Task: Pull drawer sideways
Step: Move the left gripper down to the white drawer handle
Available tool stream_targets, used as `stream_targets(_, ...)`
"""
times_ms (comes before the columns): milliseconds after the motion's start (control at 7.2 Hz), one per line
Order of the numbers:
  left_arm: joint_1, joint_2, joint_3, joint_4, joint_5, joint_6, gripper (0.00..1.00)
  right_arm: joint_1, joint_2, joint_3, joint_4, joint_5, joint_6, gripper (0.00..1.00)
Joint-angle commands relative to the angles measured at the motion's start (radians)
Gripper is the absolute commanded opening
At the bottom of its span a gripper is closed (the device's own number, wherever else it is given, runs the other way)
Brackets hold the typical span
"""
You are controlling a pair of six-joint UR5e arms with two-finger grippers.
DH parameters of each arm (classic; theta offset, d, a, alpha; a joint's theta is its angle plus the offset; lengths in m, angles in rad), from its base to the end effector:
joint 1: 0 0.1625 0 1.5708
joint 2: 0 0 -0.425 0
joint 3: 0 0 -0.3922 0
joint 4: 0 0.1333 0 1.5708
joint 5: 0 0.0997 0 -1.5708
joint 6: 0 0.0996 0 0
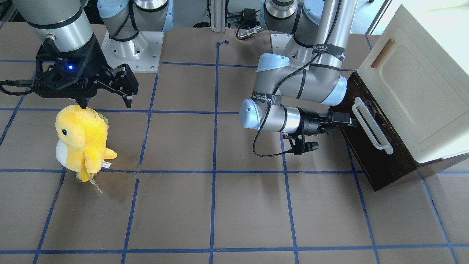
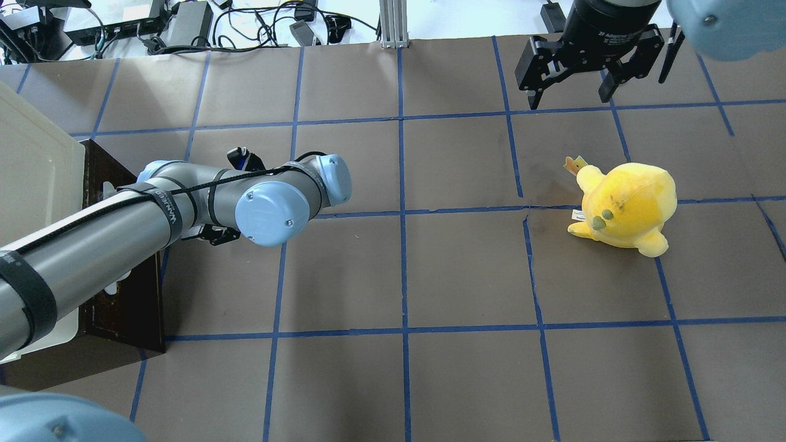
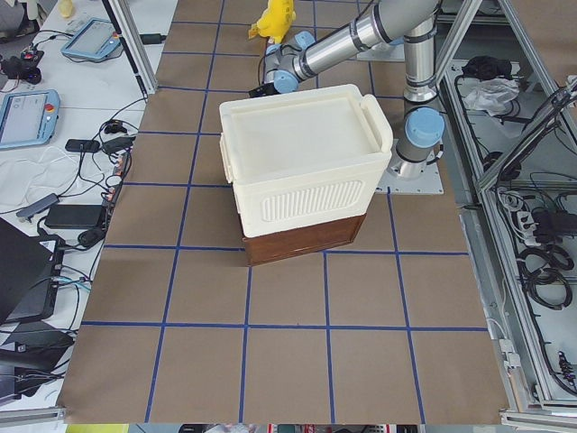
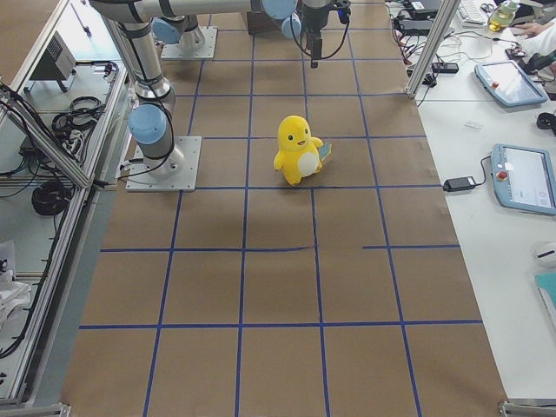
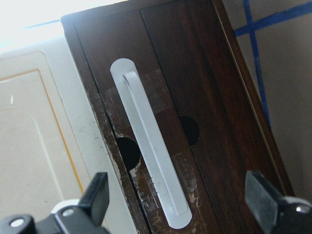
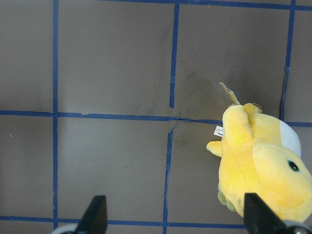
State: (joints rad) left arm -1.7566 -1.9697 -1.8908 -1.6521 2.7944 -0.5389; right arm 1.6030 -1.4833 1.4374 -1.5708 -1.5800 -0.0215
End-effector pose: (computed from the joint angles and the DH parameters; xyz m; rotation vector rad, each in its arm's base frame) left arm -0.1323 -0.4893 0.2007 0.2029 1.8061 0.2557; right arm 0.1495 -0.5286 0.5090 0.0837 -3.1307 0.0720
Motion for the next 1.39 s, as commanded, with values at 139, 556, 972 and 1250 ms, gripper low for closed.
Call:
stream_targets(139,0.071,-0.021,0.007,-0.152,0.097,-0.071,1.0,0.0,0.0,0.0,0.0,0.0,0.0,1.0)
stream_targets(556,0.072,-0.041,0.007,-0.15,0.1,-0.095,0.97,0.0,0.0,0.0,0.0,0.0,0.0,1.0)
stream_targets(972,0.081,-0.055,0.006,-0.152,0.099,-0.11,0.69,0.0,0.0,0.0,0.0,0.0,0.0,1.0)
stream_targets(1250,0.089,-0.048,-0.001,-0.153,0.099,-0.131,0.7,0.0,0.0,0.0,0.0,-0.002,-0.002,1.0)
